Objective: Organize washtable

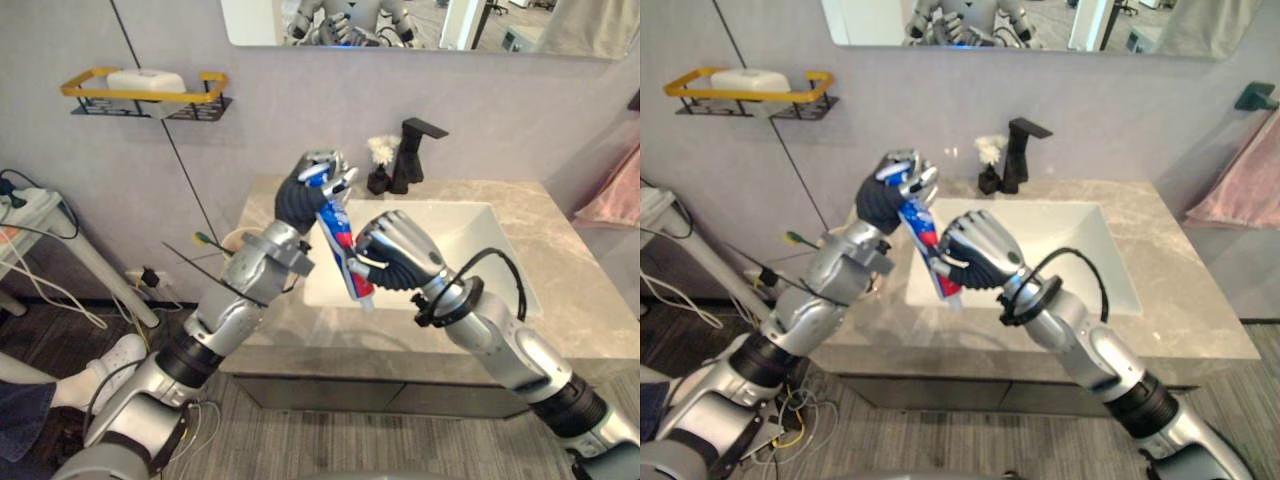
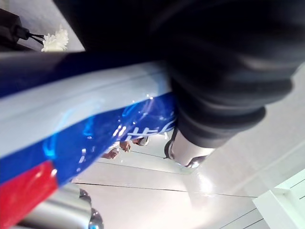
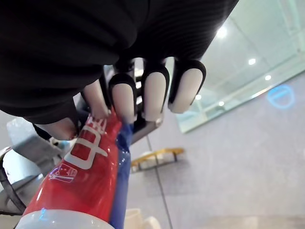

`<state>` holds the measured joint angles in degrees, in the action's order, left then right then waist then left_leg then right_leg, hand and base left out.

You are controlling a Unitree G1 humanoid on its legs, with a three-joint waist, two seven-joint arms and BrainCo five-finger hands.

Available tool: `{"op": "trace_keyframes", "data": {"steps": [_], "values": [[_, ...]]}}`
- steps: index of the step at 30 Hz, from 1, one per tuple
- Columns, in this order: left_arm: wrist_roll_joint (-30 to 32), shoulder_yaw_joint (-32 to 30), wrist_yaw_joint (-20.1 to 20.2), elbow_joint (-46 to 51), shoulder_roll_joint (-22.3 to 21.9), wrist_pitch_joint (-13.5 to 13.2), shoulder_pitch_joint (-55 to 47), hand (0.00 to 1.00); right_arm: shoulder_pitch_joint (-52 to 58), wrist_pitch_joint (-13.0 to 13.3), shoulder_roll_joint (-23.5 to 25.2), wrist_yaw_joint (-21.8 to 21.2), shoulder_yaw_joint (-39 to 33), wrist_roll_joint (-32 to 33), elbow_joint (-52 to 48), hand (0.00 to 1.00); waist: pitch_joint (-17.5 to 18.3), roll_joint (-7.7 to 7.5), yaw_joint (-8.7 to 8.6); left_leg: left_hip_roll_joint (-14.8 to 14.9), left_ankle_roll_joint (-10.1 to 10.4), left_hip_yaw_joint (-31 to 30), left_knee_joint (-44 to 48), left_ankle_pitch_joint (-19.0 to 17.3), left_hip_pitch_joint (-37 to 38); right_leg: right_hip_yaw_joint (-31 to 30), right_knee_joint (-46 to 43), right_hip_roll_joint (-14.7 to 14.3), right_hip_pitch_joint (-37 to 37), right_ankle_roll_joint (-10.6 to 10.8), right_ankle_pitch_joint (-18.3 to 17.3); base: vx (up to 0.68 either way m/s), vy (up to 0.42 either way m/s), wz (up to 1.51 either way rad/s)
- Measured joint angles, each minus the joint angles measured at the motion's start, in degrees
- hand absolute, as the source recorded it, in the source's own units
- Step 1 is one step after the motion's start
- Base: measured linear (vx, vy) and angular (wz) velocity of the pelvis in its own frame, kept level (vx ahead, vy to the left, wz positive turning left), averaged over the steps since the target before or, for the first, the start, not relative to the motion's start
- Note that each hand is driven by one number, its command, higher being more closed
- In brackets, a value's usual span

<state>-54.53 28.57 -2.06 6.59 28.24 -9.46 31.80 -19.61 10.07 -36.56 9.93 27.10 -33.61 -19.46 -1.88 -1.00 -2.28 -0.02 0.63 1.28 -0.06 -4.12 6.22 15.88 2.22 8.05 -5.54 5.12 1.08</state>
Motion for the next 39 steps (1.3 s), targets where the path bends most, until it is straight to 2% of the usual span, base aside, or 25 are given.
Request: {"op": "trace_keyframes", "data": {"steps": [5, 7, 16, 19, 26, 29, 31, 34, 39], "values": [[0.18, 0.87, -0.60, -0.41, -0.01, 0.57, 0.17, 1.00, -3.37, -0.51, 0.47, 0.58, -0.50, -0.26, -0.01, 0.00, 0.00, 0.01, -0.02, -0.04, -0.04, 0.11, -0.19, 0.41, -0.11, -0.16, 0.01, 0.00, 0.27, -0.07, 0.34, -0.05, -0.012, -0.02], [0.20, 1.30, -0.65, -0.45, -0.87, 1.39, 0.17, 1.00, -4.90, -0.83, 1.44, 2.15, -2.84, -0.26, -0.01, 0.00, 0.01, 0.02, -0.02, -0.07, -0.12, 0.20, -1.06, 1.15, -0.31, -0.26, 0.02, -0.01, 0.89, -0.17, 0.66, -0.06, -0.013, -0.01], [0.56, -0.17, -1.76, -0.47, -2.38, 1.38, 0.66, 1.00, -5.07, -1.64, 1.64, 3.69, -4.95, -0.56, -0.02, 0.00, 0.01, 0.02, -0.09, -0.06, -0.07, 0.46, -2.26, 2.07, 0.49, -0.55, 0.03, -0.15, 0.88, -0.26, 1.04, -0.05, -0.013, -0.02], [0.71, -0.51, -1.77, -0.47, -2.88, 1.38, 0.81, 1.00, -4.59, -1.75, 2.61, 4.74, -8.16, -0.60, -0.08, 0.00, 0.10, 0.12, -0.12, -0.05, -0.11, 0.65, -2.61, 2.23, 0.69, -0.81, 0.04, -0.20, 0.95, -0.19, 1.11, -0.04, -0.010, -0.04], [1.31, -4.72, -1.84, -0.42, -3.32, 1.28, 0.83, 1.00, 1.51, -2.43, 3.90, 7.16, -19.52, -0.48, -4.26, 0.00, 0.58, 0.19, -0.31, -0.02, -0.12, 1.84, -3.69, 2.34, 1.58, -1.89, 0.40, -0.37, 0.99, -0.08, 1.21, -0.01, -0.007, -0.08], [2.25, -5.68, -1.83, -0.34, -3.34, 1.30, 0.81, 1.00, 6.32, -2.88, 5.53, 7.73, -27.17, -0.15, -4.54, 0.00, 0.68, 0.10, -0.62, -0.02, -0.12, 1.99, -3.91, 2.33, 1.69, -2.00, 0.57, -0.36, 1.02, -0.04, 1.23, 0.00, 0.000, 0.00], [4.03, -8.49, -1.87, -0.27, -3.30, 1.28, 0.76, 1.00, 10.44, -3.50, 7.24, 7.96, -33.83, 0.51, -4.52, 0.00, 0.68, 0.11, -1.08, -0.02, -0.11, 2.22, -3.94, 2.30, 1.69, -2.19, 0.75, -0.40, 1.08, -0.05, 1.28, -0.02, -0.014, -0.04], [5.82, -11.82, -1.99, 0.22, -3.23, 1.05, 0.00, 1.00, 14.60, -4.12, 8.79, 8.54, -39.69, 1.94, -4.45, 0.00, 0.68, 0.11, -1.82, 0.03, -0.09, 2.70, -3.97, 2.25, 1.68, -2.63, 0.86, -0.62, 1.31, -0.16, 1.37, -0.02, -0.016, -0.11], [9.81, -18.47, -2.25, 3.64, -3.17, 0.04, -6.00, 1.00, 24.20, -4.42, 14.04, 8.43, -49.82, 6.34, -1.24, 0.00, 0.69, 0.12, -3.41, 0.54, 0.15, 4.30, -3.92, 1.80, 1.63, -4.15, 1.37, -1.33, 2.04, -0.49, 1.87, -0.03, -0.030, -0.17]]}}
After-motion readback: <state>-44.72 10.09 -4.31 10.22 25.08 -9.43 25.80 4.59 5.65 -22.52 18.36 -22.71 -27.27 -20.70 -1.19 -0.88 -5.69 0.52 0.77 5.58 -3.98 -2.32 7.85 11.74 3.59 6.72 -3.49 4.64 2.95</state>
